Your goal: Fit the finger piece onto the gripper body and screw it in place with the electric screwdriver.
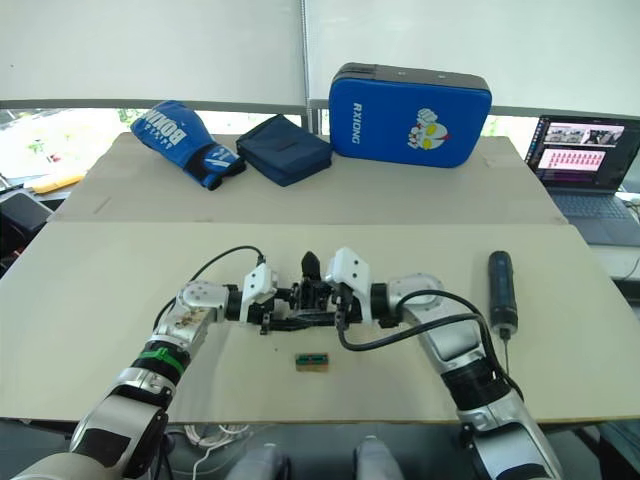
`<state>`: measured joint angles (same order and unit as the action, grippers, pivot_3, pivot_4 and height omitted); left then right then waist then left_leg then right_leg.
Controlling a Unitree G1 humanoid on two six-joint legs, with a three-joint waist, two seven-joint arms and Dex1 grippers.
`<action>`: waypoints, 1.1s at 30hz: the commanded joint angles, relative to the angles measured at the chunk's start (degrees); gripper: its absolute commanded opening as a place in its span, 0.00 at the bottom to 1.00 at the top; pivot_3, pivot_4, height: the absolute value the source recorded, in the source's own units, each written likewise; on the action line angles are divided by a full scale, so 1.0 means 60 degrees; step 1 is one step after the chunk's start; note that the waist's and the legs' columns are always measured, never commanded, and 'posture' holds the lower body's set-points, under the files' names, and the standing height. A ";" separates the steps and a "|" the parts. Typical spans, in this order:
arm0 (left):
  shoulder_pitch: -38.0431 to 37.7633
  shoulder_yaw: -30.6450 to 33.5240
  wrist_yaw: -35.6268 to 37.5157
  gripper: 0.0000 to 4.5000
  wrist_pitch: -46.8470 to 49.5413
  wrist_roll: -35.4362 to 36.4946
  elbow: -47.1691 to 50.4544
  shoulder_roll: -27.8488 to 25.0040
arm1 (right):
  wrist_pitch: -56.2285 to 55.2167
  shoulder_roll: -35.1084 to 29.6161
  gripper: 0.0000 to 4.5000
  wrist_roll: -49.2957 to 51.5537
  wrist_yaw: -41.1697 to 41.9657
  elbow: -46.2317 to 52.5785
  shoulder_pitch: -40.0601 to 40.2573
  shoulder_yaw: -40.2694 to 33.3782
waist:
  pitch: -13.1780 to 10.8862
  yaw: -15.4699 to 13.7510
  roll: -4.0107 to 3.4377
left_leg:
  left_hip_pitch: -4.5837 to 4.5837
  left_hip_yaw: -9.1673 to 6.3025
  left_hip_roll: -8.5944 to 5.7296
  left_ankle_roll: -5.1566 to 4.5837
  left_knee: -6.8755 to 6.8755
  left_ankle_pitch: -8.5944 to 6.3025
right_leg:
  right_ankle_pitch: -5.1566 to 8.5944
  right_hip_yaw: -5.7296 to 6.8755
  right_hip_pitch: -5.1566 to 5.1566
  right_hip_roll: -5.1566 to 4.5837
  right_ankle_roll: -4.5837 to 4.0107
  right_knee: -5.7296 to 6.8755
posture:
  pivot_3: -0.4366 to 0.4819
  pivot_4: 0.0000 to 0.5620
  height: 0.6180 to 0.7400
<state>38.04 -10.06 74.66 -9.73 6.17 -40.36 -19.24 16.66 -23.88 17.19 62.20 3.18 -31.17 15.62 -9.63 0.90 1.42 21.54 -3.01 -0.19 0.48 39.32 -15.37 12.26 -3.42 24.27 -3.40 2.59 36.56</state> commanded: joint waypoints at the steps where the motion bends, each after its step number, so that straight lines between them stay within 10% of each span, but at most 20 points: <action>1: -0.0098 -0.0045 -0.0004 0.50 0.0029 -0.0020 -0.0131 0.0031 | -0.0635 0.0095 0.86 0.0411 0.0203 0.0270 -0.0084 -0.0480 | 0.0000 -0.0008 0.0000 | 0.0000 0.0000 0.0000 0.0000 0.0000 0.0000 | 0.0000 0.0000 -0.0001 0.0000 0.0000 0.0000 | 0.48 0.27 1.00; 7: -0.0112 0.0032 -0.0111 0.50 0.0117 0.0088 -0.0210 0.0049 | -0.0995 0.0223 0.99 0.0870 0.0400 0.0533 0.0050 -0.0825 | 0.0000 -0.0009 0.0000 | -0.0002 -0.0001 0.0000 0.0000 0.0000 0.0000 | 0.0000 0.0000 -0.0001 0.0000 0.0000 0.0001 | 0.48 0.27 1.00; 12: -0.0137 0.0263 -0.0310 0.99 0.0262 0.0305 -0.0101 0.0078 | -0.1158 0.0105 1.00 0.1275 0.0426 0.1050 0.0256 -0.1243 | 0.0000 -0.0003 0.0000 | -0.0002 -0.0002 0.0000 0.0000 0.0000 0.0000 | 0.0000 0.0000 -0.0001 0.0000 0.0000 0.0002 | 0.48 0.27 1.00; 22: -0.0902 0.1180 0.0680 0.99 0.0864 0.1192 0.0927 -0.1696 | 0.0177 -0.1313 1.00 0.2801 -0.0519 0.3780 0.1730 -0.3193 | -0.0001 0.0115 0.0000 | -0.0007 -0.0002 0.0010 0.0000 -0.0024 0.0000 | 0.0005 -0.0002 0.0010 0.0005 -0.0008 0.0004 | 0.48 0.27 1.00; 33: -0.2606 0.3067 0.1229 0.99 0.2511 0.3755 0.4623 -0.3105 | 0.0004 -0.1388 1.00 0.3087 -0.2259 0.5296 0.8571 -0.9401 | -0.0001 -0.0183 0.0001 | -0.0004 0.0005 0.0011 0.0002 -0.0047 -0.0001 | 0.0003 -0.0001 -0.0021 -0.0008 0.0006 -0.0068 | 0.48 0.27 1.00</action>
<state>22.35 5.92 83.07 3.78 25.81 -16.39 -36.86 19.88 -33.23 36.41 49.51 33.45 17.94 -35.72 -9.64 -0.20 1.42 21.51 -2.98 -0.12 0.49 39.03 -15.37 12.28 -3.43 24.15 -3.44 2.63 36.17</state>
